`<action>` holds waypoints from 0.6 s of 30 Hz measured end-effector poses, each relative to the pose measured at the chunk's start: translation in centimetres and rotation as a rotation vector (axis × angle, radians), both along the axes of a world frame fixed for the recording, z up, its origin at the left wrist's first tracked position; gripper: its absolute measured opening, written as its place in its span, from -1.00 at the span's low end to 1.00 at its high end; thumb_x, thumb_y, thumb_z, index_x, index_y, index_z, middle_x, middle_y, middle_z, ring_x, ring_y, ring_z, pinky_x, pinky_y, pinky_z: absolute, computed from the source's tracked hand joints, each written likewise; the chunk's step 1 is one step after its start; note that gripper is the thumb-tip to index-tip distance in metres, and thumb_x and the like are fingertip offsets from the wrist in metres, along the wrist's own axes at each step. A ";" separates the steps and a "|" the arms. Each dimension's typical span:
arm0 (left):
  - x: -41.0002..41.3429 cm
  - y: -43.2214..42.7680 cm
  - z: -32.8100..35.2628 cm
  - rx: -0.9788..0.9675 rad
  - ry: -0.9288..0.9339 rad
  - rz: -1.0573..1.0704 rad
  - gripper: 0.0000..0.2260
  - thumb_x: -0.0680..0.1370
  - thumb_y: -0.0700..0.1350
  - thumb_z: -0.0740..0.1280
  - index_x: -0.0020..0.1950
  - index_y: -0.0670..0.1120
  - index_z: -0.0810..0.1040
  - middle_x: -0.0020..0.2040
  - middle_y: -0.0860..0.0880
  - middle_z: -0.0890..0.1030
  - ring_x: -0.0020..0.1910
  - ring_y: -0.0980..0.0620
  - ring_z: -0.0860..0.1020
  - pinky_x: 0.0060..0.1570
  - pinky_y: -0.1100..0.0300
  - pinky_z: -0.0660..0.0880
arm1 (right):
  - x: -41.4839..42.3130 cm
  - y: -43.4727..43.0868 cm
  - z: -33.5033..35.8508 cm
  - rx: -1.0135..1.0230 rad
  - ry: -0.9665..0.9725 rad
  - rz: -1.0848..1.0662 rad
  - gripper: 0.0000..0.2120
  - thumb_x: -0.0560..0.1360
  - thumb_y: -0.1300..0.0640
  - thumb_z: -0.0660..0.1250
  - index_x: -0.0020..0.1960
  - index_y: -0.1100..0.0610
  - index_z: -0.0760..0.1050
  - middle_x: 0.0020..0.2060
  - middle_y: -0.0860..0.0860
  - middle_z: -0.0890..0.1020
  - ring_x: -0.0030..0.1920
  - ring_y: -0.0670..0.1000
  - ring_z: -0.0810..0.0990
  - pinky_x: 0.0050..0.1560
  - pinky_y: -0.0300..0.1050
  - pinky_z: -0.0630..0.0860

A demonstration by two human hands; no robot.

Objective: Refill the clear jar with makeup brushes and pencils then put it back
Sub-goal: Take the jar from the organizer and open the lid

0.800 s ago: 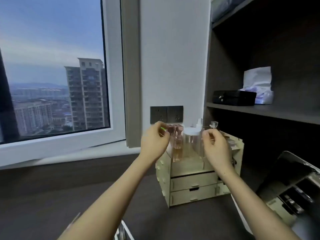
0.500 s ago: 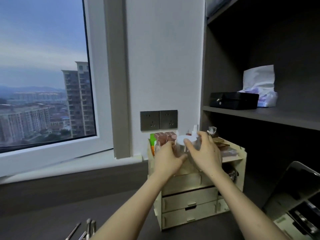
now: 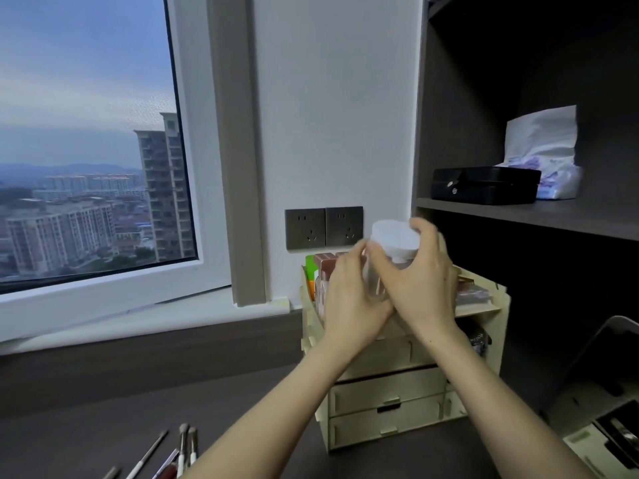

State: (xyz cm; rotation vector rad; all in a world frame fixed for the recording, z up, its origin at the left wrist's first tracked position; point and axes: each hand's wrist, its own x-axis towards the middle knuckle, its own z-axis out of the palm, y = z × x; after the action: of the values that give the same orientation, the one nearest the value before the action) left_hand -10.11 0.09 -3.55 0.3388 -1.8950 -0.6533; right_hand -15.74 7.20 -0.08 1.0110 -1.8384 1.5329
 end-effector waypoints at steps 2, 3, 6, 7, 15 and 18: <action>1.7 1.0 1.2 -0.076 0.121 0.011 -0.37 0.34 0.03 0.42 0.34 0.10 0.23 0.23 0.01 0.44 0.13 0.05 0.50 0.07 0.01 0.51 | 2.1 1.6 1.3 -0.044 -0.034 0.136 -0.39 0.39 -0.14 0.32 0.35 0.10 0.28 0.27 0.07 0.45 0.22 0.08 0.47 0.18 0.09 0.47; 2.9 1.4 1.7 -0.135 0.154 0.028 -0.38 0.33 0.04 0.41 0.33 0.11 0.23 0.18 0.00 0.44 0.06 0.09 0.52 0.02 0.06 0.53 | 3.2 2.5 1.8 -0.033 -0.059 0.195 -0.40 0.41 -0.14 0.30 0.37 0.07 0.27 0.29 0.05 0.43 0.24 0.06 0.44 0.21 0.05 0.44; 7.3 1.6 2.1 -0.353 0.098 0.123 -0.38 0.32 0.11 0.40 0.32 0.05 0.27 0.03 0.02 0.45 -0.07 0.18 0.49 -0.14 0.42 0.43 | 5.9 4.9 2.8 0.169 0.003 0.192 -0.45 0.41 -0.24 0.21 0.31 0.01 0.35 0.21 0.00 0.50 0.18 0.04 0.48 0.11 -0.06 0.42; 9.0 1.5 1.9 -0.409 0.047 0.149 -0.39 0.32 0.13 0.39 0.31 0.04 0.29 0.00 0.02 0.46 -0.08 0.14 0.50 -0.19 0.43 0.40 | 6.8 5.4 2.8 0.267 0.052 0.155 -0.44 0.38 -0.31 0.14 0.23 0.01 0.39 0.11 0.00 0.56 0.11 0.06 0.52 0.04 -0.05 0.44; 21.8 2.0 -4.3 -0.369 -0.284 0.107 -0.37 0.20 0.07 0.54 0.22 0.10 0.39 -0.07 0.03 0.58 -0.13 0.08 0.54 -0.11 0.19 0.48 | 14.4 5.4 -4.7 0.482 0.245 0.280 -0.54 0.38 -0.35 -0.07 -0.29 0.04 0.25 -0.26 0.13 0.57 -0.27 0.21 0.53 -0.31 -0.05 0.32; 26.0 2.7 -6.1 -0.033 -0.426 -0.072 -0.39 0.18 0.07 0.54 0.19 0.15 0.44 0.02 0.11 0.62 0.01 0.12 0.58 0.03 0.09 0.52 | 16.9 5.6 -7.4 0.527 0.388 0.431 -0.57 0.38 -0.30 -0.09 -0.26 0.07 0.23 -0.38 0.02 0.43 -0.38 0.09 0.33 -0.34 -0.10 0.17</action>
State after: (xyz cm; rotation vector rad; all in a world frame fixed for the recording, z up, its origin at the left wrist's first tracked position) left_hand 15.92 2.78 -9.66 0.4139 -2.3299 -0.6322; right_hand 1.14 12.79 -7.48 1.9018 -1.8456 0.9585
